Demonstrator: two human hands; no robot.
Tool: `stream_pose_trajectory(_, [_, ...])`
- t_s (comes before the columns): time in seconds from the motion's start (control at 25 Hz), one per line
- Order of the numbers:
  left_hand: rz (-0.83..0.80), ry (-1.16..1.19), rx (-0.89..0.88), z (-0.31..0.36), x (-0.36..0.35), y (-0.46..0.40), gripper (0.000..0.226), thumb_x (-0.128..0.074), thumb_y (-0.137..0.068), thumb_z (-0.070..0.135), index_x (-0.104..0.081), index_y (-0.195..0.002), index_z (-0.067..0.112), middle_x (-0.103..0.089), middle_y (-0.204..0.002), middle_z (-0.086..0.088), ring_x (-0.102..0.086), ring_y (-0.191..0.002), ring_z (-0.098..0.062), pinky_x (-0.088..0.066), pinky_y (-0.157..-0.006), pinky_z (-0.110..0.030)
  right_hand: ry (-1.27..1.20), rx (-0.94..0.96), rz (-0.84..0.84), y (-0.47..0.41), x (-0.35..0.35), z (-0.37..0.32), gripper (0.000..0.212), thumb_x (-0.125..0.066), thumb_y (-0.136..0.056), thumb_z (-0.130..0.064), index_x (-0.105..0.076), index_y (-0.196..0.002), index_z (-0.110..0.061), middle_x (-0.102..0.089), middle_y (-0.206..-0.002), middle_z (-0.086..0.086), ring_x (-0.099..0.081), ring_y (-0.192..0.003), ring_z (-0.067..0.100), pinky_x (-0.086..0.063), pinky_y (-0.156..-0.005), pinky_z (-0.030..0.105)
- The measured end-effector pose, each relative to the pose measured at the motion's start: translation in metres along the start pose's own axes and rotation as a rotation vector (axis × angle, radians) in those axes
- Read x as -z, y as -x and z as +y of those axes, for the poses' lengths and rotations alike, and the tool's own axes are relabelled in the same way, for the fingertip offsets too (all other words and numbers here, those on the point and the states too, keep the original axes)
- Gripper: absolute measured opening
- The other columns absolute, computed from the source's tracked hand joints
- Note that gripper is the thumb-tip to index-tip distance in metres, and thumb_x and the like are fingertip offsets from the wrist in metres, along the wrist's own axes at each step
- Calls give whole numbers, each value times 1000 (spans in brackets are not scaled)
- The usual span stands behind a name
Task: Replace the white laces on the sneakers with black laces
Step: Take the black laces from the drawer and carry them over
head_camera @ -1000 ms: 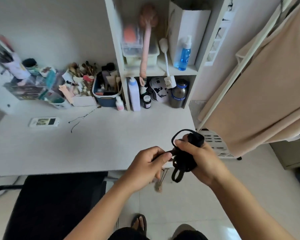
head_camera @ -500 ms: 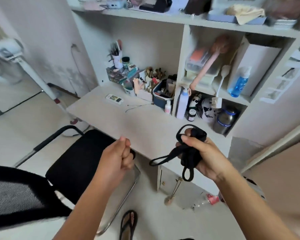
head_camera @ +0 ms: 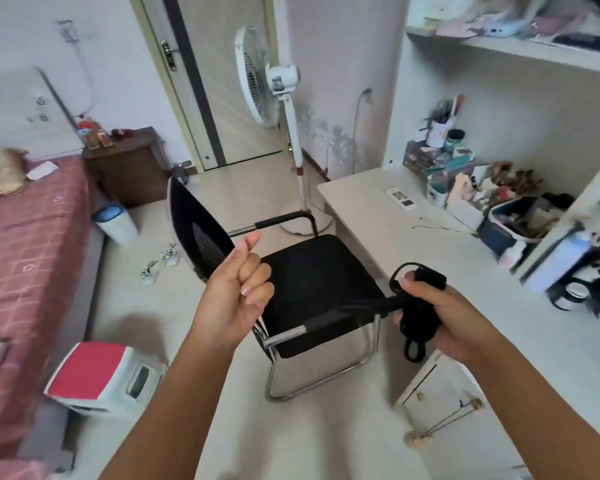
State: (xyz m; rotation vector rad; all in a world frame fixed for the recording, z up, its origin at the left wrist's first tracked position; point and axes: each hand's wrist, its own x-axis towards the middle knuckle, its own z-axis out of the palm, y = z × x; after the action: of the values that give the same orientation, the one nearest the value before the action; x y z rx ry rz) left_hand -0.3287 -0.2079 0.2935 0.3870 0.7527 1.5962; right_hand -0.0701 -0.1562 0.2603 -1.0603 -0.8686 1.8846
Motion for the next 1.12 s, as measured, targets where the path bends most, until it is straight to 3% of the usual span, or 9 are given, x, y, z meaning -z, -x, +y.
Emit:
stream_pose_trajectory(0.12, [203, -259, -109, 41, 70, 11, 19, -38, -99, 21, -55, -93, 15, -26, -44, 10, -22, -35, -2, -13, -35, -15, -16, -65, -63, -28, -45, 16, 10, -63, -78, -13, -54, -74, -14, -54, -74, 4, -52, -59, 15, -48, -50, 25])
stream_pose_trajectory(0.28, [513, -433, -191, 122, 205, 33, 22, -33, -102, 16, -54, -96, 13, -29, -44, 10, -23, -34, -3, -14, -37, -13, 38, -113, -123, -65, -117, 35, 8, -62, -83, -14, -57, -76, -16, -58, -75, 2, -58, -60, 12, -51, -50, 24])
stream_pose_trajectory(0.44, [700, -554, -218, 206, 307, 46, 23, -37, -103, 22, -55, -90, 17, -32, -40, 12, -26, -33, -2, -21, -35, -11, 162, -108, -190, -89, -184, 45, 31, -80, -56, -29, -62, -81, -21, -63, -85, 2, -65, -74, 13, -58, -66, 27])
stream_pose_trajectory(0.6, [421, -450, -159, 281, 326, 18, 27, -34, -99, 36, -53, -102, 17, -58, -61, 7, -52, -52, -4, -42, -53, -18, 276, -108, -248, -105, -264, 61, 30, -83, -50, -31, -69, -75, -22, -66, -78, 4, -68, -69, 14, -57, -64, 30])
stream_pose_trajectory(0.72, [261, -318, -35, 346, 341, -6, 40, -43, -84, 54, -56, -110, 26, -66, -97, 5, -67, -88, -13, -50, -82, -51, 311, -89, -280, -126, -336, 77, 22, -79, -57, -27, -67, -74, -20, -66, -75, 3, -67, -68, 15, -56, -61, 29])
stream_pose_trajectory(0.8, [337, -724, 274, 361, 360, -9, 42, -49, -89, 51, -51, -122, 24, -58, -99, 0, -65, -83, -17, -53, -82, -46, 334, -86, -303, -142, -380, 88, 14, -73, -67, -22, -65, -77, -17, -63, -78, 5, -64, -74, 19, -55, -67, 33])
stream_pose_trajectory(0.88, [254, -1390, 798, 364, 385, -11, 65, -49, -92, 50, -26, -147, 23, -47, -138, -2, -50, -123, -25, -43, -101, -42, 394, -104, -308, -161, -424, 103, 7, -67, -79, -16, -61, -83, -14, -60, -79, 7, -59, -78, 21, -52, -70, 36])
stream_pose_trajectory(0.92, [117, -1392, 892, 363, 396, -19, 70, -47, -92, 51, -16, -150, 27, -36, -149, -1, -32, -138, -27, -30, -109, -51, 419, -111, -311, -171, -444, 110, 4, -64, -84, -13, -60, -84, -13, -58, -76, 6, -58, -74, 20, -52, -64, 35])
stream_pose_trajectory(1.12, [135, -1168, 601, 382, 416, -63, 64, -57, -92, 39, -24, -147, 35, -42, -142, 4, -40, -134, -24, -40, -99, -45, 496, -164, -365, -231, -513, 135, 9, -61, -88, -11, -57, -80, -13, -56, -68, 3, -55, -64, 17, -49, -52, 30])
